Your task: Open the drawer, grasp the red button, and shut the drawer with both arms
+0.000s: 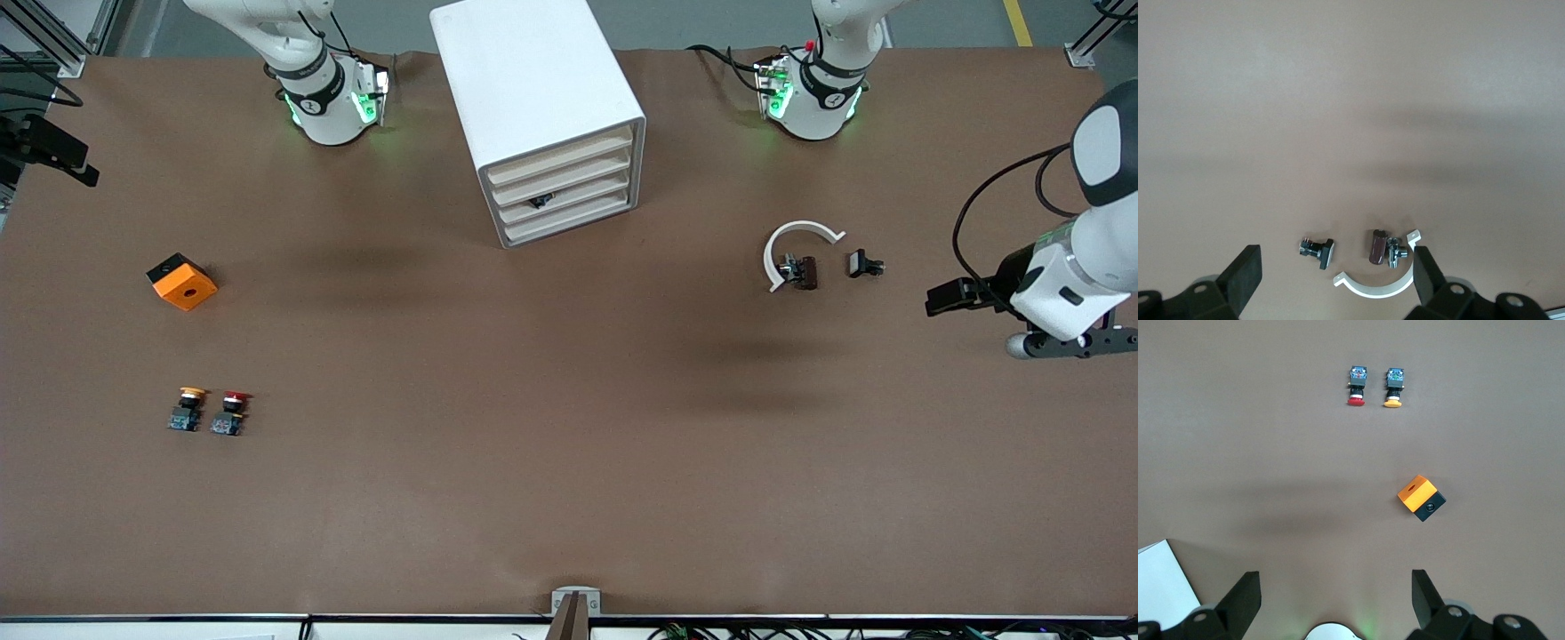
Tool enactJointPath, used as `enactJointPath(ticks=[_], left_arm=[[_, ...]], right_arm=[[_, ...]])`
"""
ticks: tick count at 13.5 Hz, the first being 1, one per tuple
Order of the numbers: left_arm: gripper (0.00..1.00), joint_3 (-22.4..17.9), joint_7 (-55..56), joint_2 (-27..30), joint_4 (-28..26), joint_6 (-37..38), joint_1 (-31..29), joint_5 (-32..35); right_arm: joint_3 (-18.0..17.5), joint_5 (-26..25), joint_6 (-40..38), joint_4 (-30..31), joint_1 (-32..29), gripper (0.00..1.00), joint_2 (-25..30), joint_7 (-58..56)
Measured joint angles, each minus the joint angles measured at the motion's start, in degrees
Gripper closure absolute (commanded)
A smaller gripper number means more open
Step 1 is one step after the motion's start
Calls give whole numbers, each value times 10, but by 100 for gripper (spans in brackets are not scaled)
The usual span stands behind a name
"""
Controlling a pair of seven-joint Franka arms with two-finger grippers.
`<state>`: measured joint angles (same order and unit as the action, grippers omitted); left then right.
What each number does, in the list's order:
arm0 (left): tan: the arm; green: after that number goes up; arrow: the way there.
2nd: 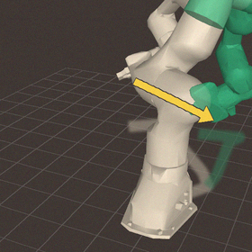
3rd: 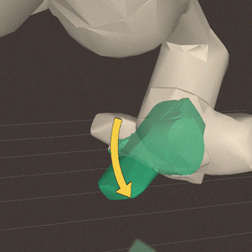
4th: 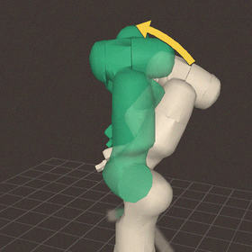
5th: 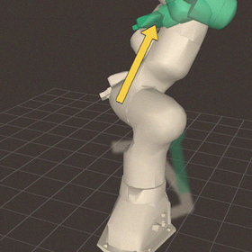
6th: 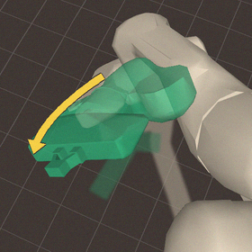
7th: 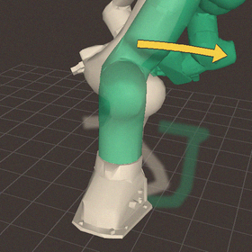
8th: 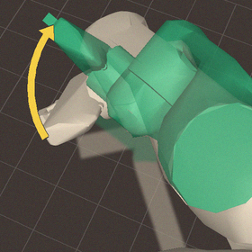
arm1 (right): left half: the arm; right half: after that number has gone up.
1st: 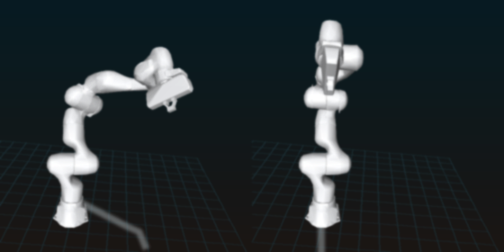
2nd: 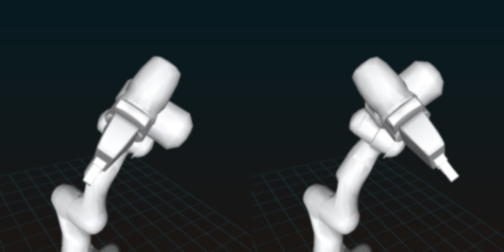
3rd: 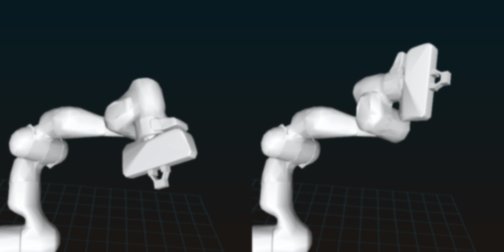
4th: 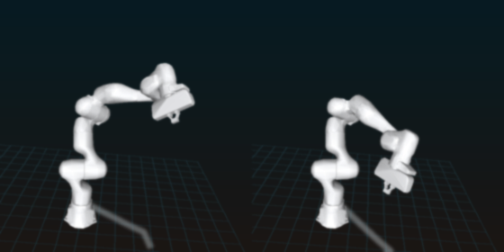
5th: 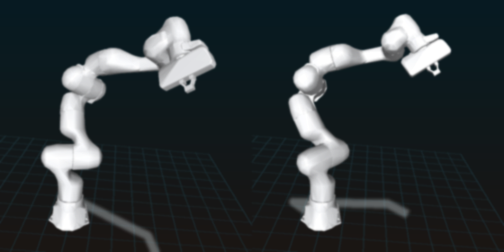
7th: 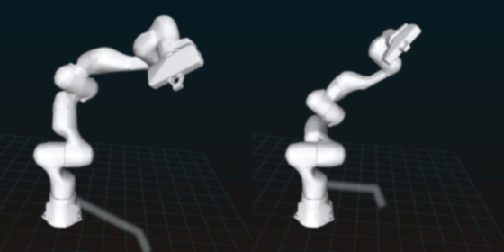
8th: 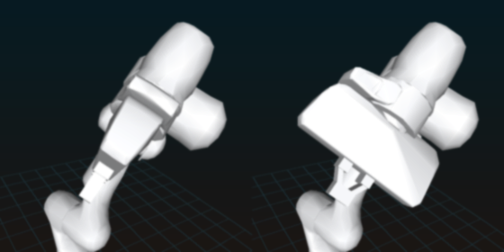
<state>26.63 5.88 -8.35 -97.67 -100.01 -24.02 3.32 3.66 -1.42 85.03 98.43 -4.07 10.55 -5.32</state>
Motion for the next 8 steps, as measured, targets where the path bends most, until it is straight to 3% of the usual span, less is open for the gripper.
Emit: enactJointPath(ticks=[6, 8], left_arm=[[0, -1, -9, 89, -57, 0, -5, -23], [0, -39, -16, 97, -63, 0, 28, -24]], right_arm=[[0, 4, 3, 1, 0, 0, 0, -1], [2, 6, 2, 1, -1, 0, 0, -1]])
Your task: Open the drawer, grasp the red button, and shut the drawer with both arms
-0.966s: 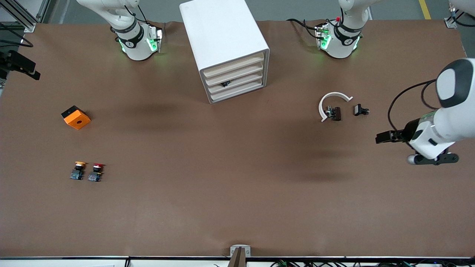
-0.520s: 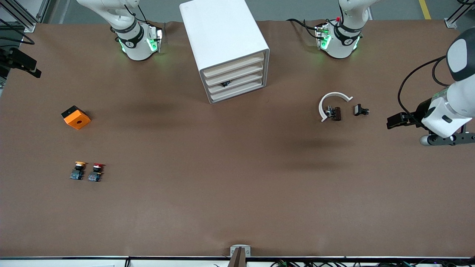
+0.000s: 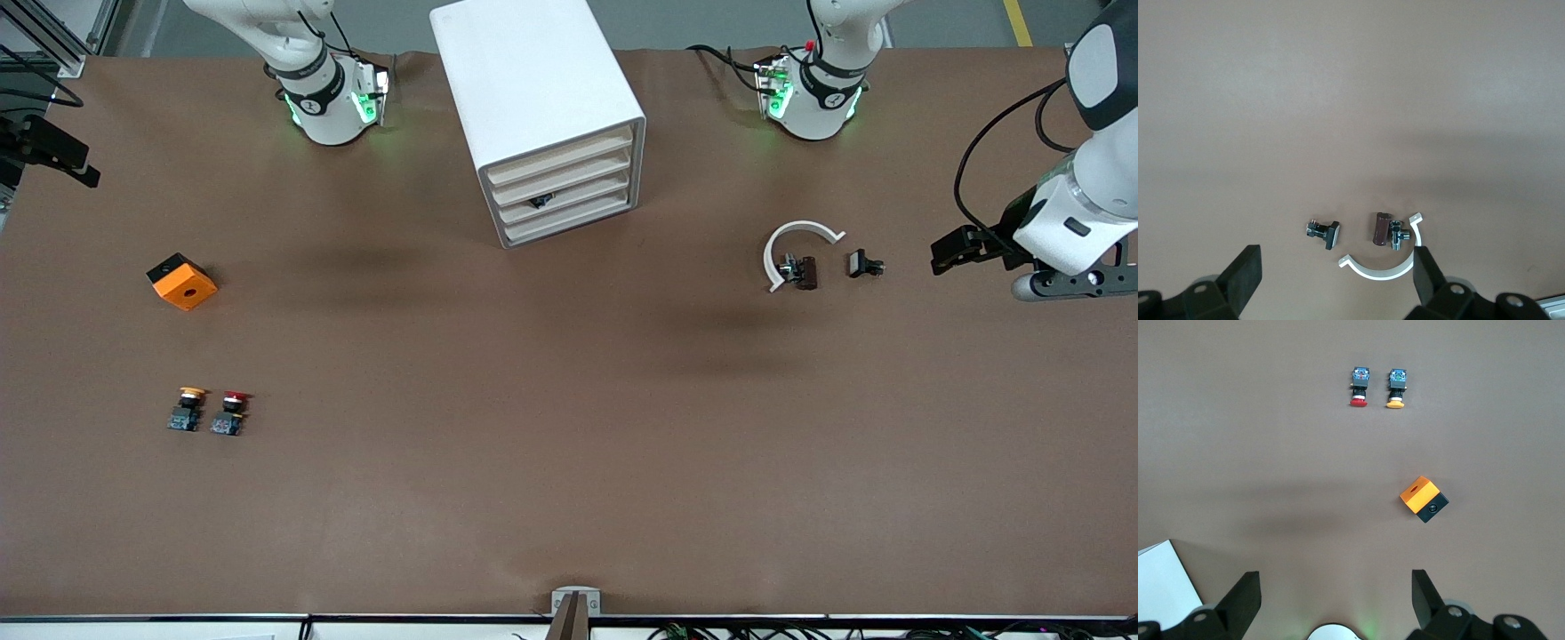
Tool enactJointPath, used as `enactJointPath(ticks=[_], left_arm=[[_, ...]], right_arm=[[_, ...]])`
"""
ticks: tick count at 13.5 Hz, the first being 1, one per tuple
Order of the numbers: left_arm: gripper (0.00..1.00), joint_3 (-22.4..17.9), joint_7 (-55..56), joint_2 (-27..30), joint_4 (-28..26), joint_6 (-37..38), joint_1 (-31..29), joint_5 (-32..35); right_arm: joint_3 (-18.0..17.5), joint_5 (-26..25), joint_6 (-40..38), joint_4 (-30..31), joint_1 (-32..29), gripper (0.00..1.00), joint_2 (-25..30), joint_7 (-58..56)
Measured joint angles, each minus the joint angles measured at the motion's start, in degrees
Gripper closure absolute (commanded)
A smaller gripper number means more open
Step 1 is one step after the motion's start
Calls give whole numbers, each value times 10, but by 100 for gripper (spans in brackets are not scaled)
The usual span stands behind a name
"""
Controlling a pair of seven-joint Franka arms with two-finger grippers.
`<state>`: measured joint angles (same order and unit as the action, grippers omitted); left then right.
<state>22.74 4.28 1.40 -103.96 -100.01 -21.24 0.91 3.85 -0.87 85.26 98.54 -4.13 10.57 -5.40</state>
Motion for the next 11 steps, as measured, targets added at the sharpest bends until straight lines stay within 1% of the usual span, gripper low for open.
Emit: enactJointPath(ticks=[2, 6, 7, 9, 11], left_arm=[[0, -87, -4, 4, -1, 0, 79, -1], [0, -213, -5, 8, -2, 0, 216, -2], [0, -230, -5, 9, -2, 0, 233, -2], [0, -239, -5, 11, 3, -3, 235, -2], [0, -242, -6, 9, 30, -9, 231, -2]], right_arm=[[2, 2, 0, 0, 0, 0, 0, 0], [6, 6, -3, 0, -2, 0, 0, 0], [6, 8, -4, 0, -4, 0, 0, 0], [7, 11, -8, 0, -6, 0, 1, 0], [7, 12, -8, 0, -6, 0, 1, 0]])
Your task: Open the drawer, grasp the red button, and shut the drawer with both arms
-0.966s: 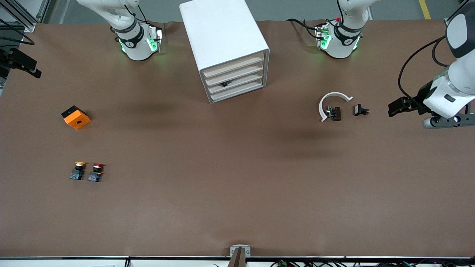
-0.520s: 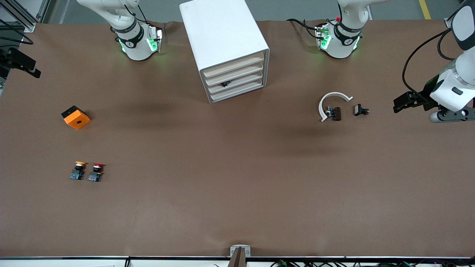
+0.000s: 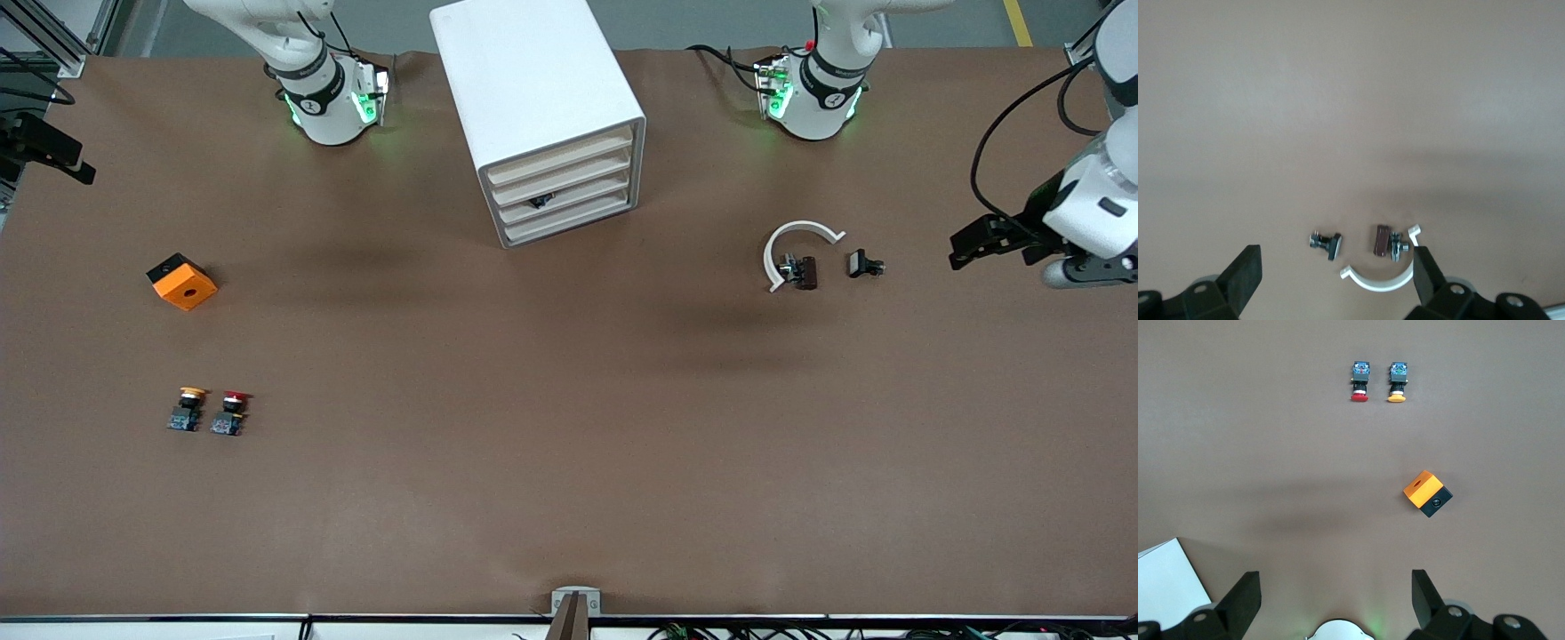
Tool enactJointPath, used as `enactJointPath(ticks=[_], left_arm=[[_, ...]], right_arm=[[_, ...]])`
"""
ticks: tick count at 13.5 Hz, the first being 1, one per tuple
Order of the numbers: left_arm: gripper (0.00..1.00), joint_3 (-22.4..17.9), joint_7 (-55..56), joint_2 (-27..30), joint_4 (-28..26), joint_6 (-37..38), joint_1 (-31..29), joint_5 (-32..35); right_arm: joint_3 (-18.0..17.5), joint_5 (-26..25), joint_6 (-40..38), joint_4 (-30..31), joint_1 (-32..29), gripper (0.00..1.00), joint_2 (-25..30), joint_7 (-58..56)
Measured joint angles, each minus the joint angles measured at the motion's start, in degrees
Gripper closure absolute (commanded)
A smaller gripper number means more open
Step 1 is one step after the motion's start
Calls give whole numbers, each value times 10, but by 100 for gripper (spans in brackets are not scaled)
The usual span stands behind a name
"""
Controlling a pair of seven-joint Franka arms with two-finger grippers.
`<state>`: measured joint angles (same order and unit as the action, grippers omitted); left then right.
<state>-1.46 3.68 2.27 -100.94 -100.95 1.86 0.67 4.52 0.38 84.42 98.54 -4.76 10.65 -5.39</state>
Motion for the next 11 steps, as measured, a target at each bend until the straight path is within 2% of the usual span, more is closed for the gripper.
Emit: enactJointPath(ticks=[4, 8, 11], left_arm=[[0, 1, 0, -37, 91, 8, 6, 0], [0, 1, 0, -50, 106, 69, 8, 0], [0, 1, 0, -48, 113, 80, 6, 0]], right_arm=[[0, 2, -5, 0, 0, 0, 1, 0], [0, 2, -5, 0, 0, 0, 2, 0], [-2, 2, -5, 0, 0, 0, 2, 0]])
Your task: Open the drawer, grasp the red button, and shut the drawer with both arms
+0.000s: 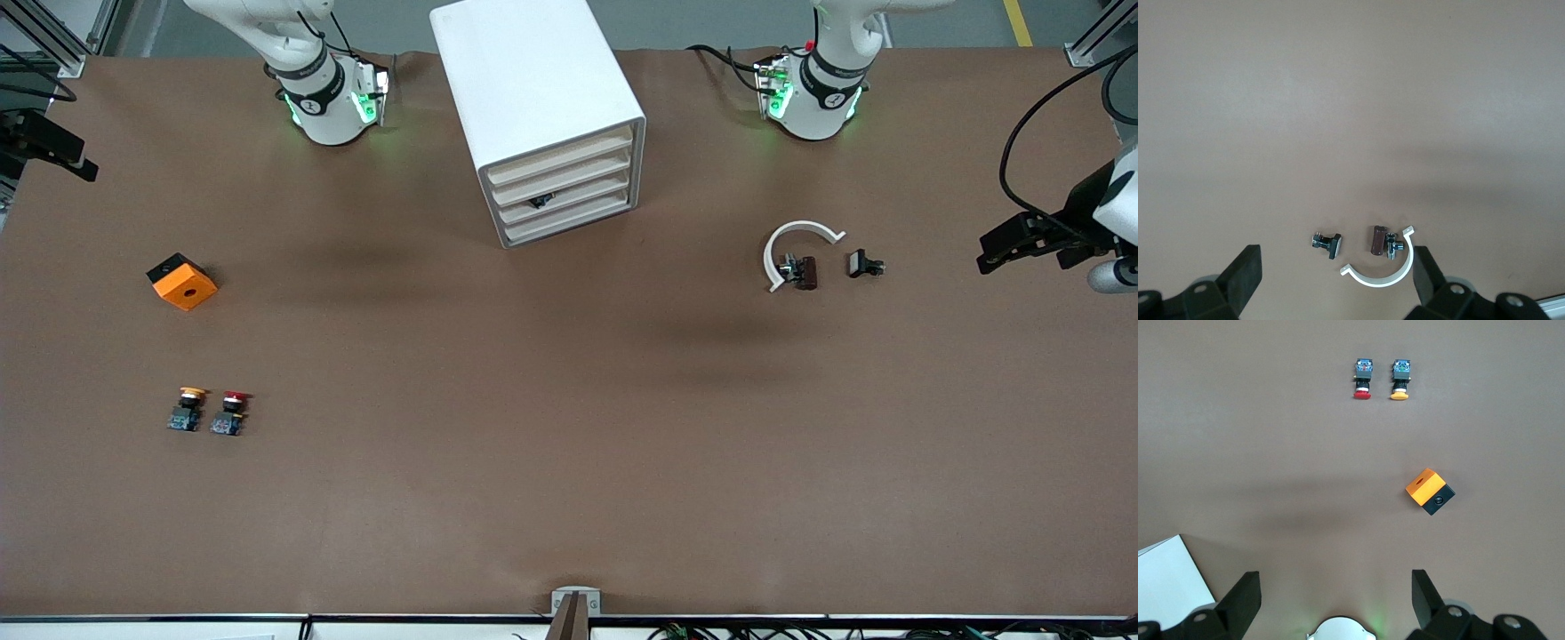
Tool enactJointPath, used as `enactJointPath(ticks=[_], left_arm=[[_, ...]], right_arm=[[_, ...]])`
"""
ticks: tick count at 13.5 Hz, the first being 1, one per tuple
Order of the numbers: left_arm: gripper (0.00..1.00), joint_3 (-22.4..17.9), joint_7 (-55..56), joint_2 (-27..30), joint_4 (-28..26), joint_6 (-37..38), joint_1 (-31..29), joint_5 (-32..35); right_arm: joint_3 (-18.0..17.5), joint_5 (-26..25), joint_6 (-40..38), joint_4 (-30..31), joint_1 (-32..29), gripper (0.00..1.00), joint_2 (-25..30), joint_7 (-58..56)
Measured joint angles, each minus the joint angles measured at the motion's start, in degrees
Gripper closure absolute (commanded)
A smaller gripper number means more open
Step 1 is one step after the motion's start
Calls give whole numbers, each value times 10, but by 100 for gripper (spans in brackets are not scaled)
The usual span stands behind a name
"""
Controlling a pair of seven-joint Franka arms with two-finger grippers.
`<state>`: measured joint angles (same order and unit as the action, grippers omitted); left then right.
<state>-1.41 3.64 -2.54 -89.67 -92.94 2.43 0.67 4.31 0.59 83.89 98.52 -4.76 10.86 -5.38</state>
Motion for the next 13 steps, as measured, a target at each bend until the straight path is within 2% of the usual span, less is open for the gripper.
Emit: enactJointPath(ticks=[13], left_arm=[[0, 0, 0, -1, 1, 5, 3, 0]], right_arm=[[1, 0, 6, -1, 0, 0, 0, 0]])
